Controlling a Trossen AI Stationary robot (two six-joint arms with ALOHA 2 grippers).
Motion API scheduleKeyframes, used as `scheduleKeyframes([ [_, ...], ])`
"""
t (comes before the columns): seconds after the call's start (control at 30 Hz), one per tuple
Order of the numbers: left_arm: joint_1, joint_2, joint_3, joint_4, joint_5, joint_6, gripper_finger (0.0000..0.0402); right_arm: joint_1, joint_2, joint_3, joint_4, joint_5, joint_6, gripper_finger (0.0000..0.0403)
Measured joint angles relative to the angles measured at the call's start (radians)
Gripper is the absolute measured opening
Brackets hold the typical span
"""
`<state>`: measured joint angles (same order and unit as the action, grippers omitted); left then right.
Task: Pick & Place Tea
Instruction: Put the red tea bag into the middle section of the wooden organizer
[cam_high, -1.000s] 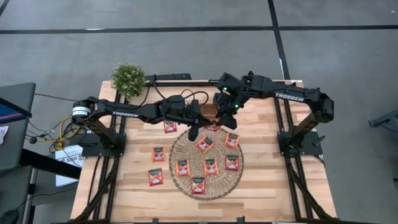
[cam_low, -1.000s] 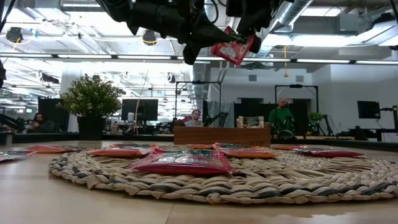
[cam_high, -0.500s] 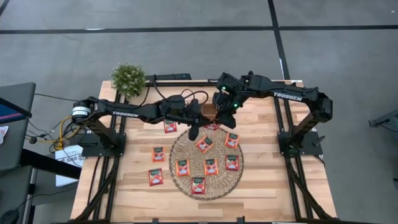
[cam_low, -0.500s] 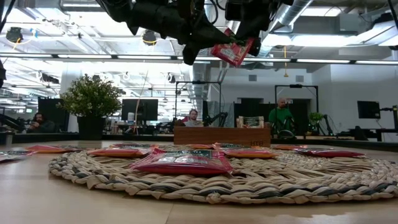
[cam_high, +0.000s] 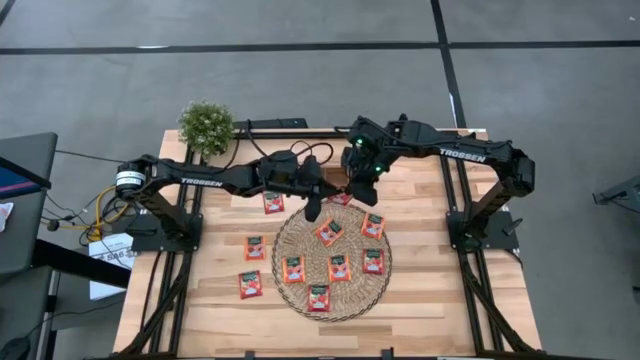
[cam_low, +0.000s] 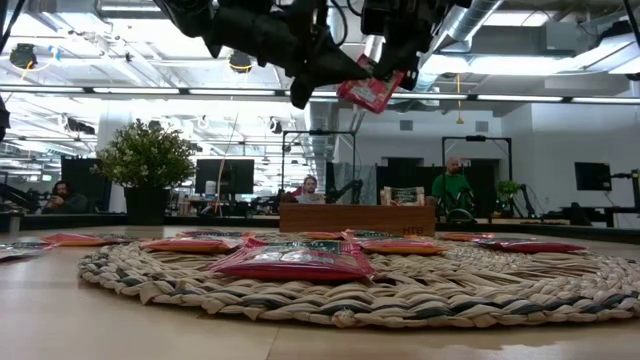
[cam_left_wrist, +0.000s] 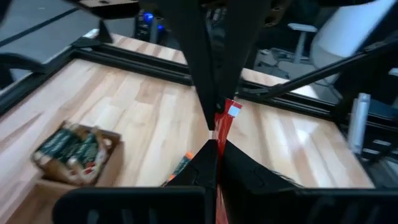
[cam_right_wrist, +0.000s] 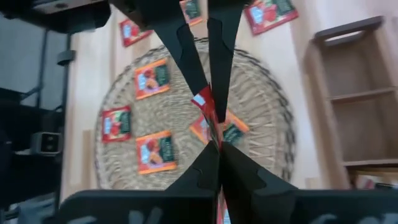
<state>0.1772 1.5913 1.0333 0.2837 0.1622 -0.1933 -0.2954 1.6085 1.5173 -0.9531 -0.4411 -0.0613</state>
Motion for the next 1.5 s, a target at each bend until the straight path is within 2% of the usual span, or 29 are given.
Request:
scheduleKeyframes([
  [0.13,0.000,0.000,0.001,-0.019,-0.080,-0.003,0.0000,-0.002,0.000,0.000,0.005,0.056,-0.005,0.0001],
  [0.33,0.000,0.000,0.001,-0.029,-0.100,0.001,0.0003,-0.001,0.000,0.000,-0.001,0.102,-0.037,0.0001],
  [0.5,0.001,0.000,0.001,-0.084,-0.186,0.028,0.0043,-0.003,0.000,0.000,-0.014,0.182,-0.071,0.0000],
  [0.7,0.000,-0.017,0.001,-0.314,-0.416,0.070,0.0114,-0.003,0.009,0.000,0.000,0.318,-0.167,0.0000],
  [0.83,0.001,-0.024,0.000,-0.505,-0.518,0.034,0.0139,-0.003,0.050,0.000,0.013,0.343,-0.230,0.0000],
  [1.07,0.000,-0.024,0.000,-0.787,-0.595,-0.155,0.0141,-0.010,0.190,0.059,-0.009,0.401,-0.381,0.0000],
  [1.3,0.006,-0.050,0.000,-1.047,-0.789,-0.306,0.0140,-0.055,0.324,0.194,-0.073,0.426,-0.445,0.0000],
  [1.5,0.056,-0.135,-0.072,-1.086,-0.833,-0.318,0.0140,-0.081,0.415,0.273,-0.137,0.425,-0.444,0.0000],
])
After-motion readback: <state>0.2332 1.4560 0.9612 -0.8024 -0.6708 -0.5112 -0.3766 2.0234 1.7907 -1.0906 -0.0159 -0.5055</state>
